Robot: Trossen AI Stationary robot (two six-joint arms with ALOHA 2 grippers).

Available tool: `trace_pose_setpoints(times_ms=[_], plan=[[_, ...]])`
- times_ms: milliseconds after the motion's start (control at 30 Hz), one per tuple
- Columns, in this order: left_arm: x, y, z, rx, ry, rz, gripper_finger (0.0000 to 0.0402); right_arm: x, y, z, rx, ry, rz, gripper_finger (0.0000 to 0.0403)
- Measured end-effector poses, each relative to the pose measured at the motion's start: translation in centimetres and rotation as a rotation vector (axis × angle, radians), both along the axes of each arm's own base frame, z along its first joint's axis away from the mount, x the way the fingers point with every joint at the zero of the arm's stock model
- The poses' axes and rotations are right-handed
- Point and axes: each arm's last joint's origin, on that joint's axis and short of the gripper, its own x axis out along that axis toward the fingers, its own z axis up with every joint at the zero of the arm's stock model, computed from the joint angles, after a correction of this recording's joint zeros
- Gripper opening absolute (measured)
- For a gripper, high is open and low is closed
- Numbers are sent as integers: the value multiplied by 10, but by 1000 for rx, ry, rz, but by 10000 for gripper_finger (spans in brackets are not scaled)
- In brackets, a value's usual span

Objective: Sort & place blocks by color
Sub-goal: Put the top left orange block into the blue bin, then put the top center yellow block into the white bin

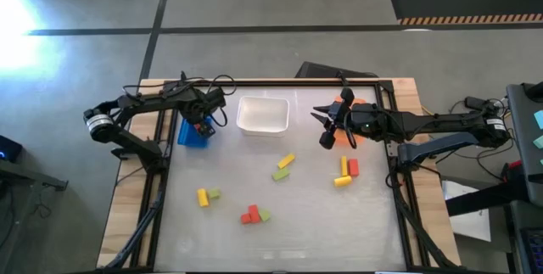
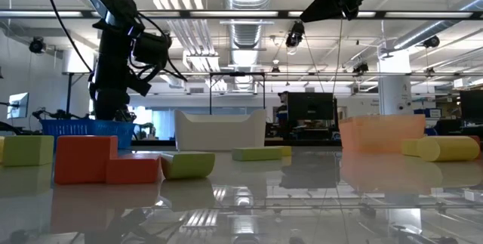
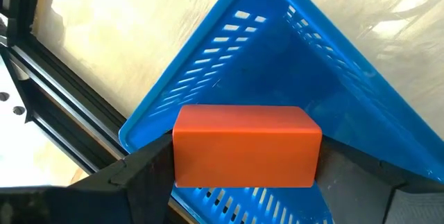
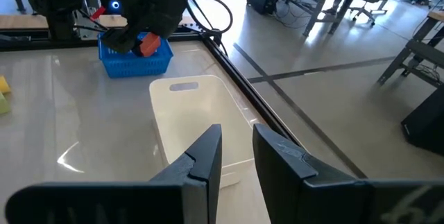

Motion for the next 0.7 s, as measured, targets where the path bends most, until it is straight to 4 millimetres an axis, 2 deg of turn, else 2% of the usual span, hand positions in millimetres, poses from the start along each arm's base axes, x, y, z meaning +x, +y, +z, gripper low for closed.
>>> trace_pose_setpoints(times_ms=[133, 433, 567, 700], plan=[[0, 0, 0, -1, 0, -2, 295, 0, 0, 0, 0, 0, 0, 73], [0, 0, 4, -4, 4, -2, 359, 0, 0, 0, 0, 1, 0, 73], [1, -3, 19, -10, -14, -2, 365, 0, 0, 0, 2, 0, -1, 73], [4, -11, 47, 47, -149, -1, 366, 0, 0, -2, 36, -7, -7, 73]])
